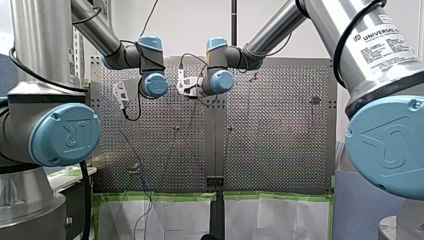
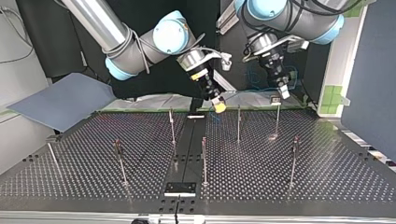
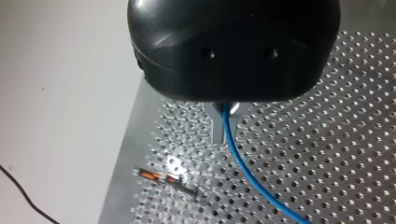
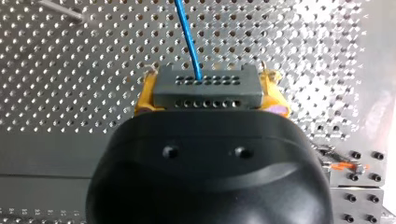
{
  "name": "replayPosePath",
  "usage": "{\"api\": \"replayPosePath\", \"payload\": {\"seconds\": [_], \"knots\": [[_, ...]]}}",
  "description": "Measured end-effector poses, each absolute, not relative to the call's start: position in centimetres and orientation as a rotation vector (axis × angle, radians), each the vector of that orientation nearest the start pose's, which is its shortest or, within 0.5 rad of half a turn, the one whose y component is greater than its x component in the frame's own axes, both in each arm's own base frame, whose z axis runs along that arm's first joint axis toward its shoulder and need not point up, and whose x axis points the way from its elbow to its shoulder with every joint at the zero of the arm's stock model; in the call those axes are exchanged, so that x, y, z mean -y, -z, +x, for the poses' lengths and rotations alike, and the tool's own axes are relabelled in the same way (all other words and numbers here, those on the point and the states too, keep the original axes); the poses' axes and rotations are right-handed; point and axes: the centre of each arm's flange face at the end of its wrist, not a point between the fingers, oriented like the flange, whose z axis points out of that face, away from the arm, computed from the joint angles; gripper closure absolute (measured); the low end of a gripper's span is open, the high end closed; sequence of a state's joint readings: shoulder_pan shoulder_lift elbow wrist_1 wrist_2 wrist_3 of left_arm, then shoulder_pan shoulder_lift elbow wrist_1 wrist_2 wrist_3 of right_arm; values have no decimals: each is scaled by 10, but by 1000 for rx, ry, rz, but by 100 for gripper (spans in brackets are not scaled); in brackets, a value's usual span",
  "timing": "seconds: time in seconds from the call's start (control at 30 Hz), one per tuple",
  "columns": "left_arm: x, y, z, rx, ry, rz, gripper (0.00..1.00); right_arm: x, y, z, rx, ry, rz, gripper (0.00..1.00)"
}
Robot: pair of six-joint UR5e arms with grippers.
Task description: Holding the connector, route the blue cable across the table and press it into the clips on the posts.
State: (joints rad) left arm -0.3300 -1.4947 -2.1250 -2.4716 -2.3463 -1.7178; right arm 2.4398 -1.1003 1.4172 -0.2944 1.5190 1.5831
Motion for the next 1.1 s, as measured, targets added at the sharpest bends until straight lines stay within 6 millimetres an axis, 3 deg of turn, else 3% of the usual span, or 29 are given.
{"api": "replayPosePath", "payload": {"seconds": [0.23,0.57,1.1], "knots": [[182,-347,363,-1327,-147,-509,100,328,-343,604,-842,2486,-2429,100],[173,-357,375,-1372,-180,-486,100,335,-378,617,-814,2554,-2363,100],[137,-371,411,-1394,-252,-423,100,350,-378,651,-801,2535,-2356,100]]}}
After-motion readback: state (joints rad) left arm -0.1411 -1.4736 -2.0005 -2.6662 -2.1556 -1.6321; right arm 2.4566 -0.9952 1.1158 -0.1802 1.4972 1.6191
